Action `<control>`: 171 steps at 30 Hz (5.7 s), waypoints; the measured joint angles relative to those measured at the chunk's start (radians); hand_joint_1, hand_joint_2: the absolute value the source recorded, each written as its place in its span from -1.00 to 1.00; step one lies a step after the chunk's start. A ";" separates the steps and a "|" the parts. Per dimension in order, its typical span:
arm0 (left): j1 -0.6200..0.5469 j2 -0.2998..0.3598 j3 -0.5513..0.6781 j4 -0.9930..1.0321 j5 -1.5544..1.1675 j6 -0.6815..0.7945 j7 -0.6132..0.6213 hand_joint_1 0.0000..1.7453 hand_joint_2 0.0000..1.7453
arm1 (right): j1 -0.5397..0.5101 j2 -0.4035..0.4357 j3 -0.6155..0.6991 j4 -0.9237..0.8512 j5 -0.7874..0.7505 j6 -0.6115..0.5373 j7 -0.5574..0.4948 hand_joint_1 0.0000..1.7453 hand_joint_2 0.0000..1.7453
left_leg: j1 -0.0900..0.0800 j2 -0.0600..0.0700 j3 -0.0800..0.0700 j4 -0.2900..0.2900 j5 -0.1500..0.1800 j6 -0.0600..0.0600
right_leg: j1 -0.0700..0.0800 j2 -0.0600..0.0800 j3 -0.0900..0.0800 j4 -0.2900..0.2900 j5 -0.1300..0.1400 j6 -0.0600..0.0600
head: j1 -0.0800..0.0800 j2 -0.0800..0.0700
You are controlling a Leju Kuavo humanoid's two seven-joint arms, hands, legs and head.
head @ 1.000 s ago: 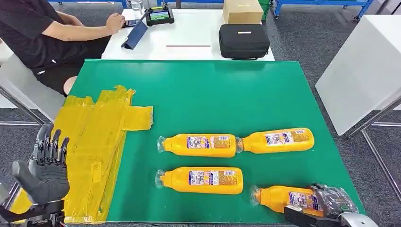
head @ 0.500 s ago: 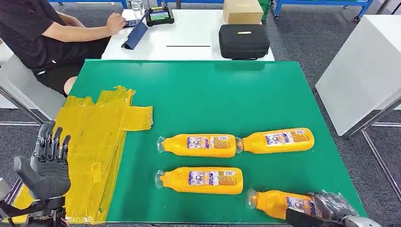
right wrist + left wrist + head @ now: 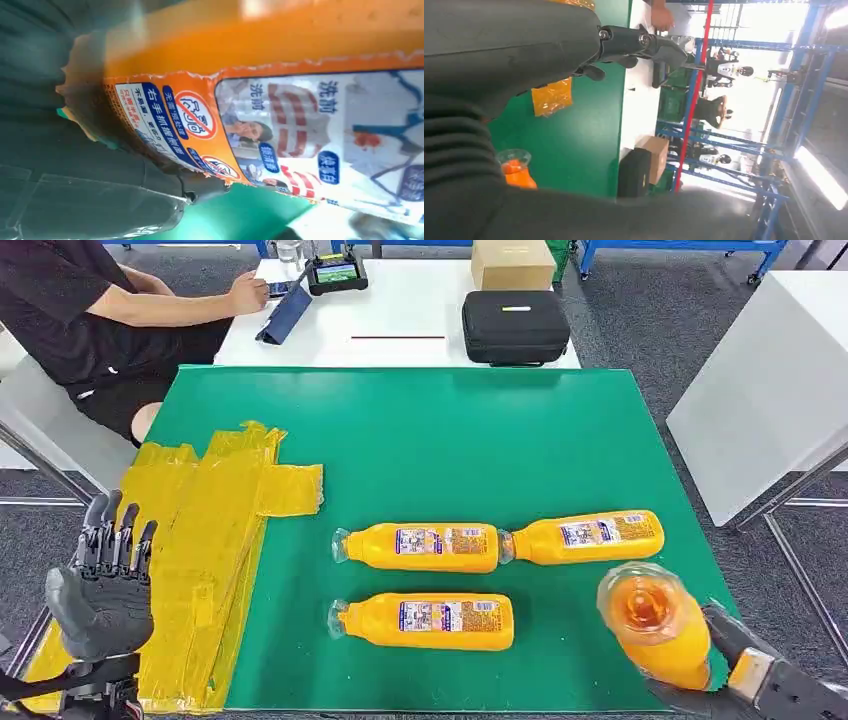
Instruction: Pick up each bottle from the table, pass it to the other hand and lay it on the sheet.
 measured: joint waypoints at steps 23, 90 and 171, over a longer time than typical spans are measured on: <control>-0.224 0.031 -0.308 0.067 -0.011 0.035 0.034 -1.00 1.00 | -0.810 0.404 0.592 0.379 0.162 -0.354 0.382 1.00 1.00 | 0.003 0.004 -0.001 0.000 0.009 -0.005 | 0.002 0.005 -0.003 0.001 0.007 -0.003 | 0.000 0.000; -0.487 0.118 -0.625 0.218 0.074 0.374 0.114 -1.00 1.00 | -1.000 0.704 1.102 0.601 0.411 -0.510 0.420 1.00 1.00 | 0.003 0.002 -0.010 0.000 0.009 -0.005 | 0.001 0.003 -0.011 0.002 0.007 -0.003 | 0.000 0.000; -0.121 0.240 -0.251 0.271 -1.437 0.443 0.314 1.00 1.00 | -0.554 0.391 0.803 0.087 0.571 -0.455 0.348 -1.00 -1.00 | 0.003 0.000 -0.011 0.000 0.009 -0.005 | 0.002 0.001 -0.012 0.001 0.007 -0.004 | 0.001 0.000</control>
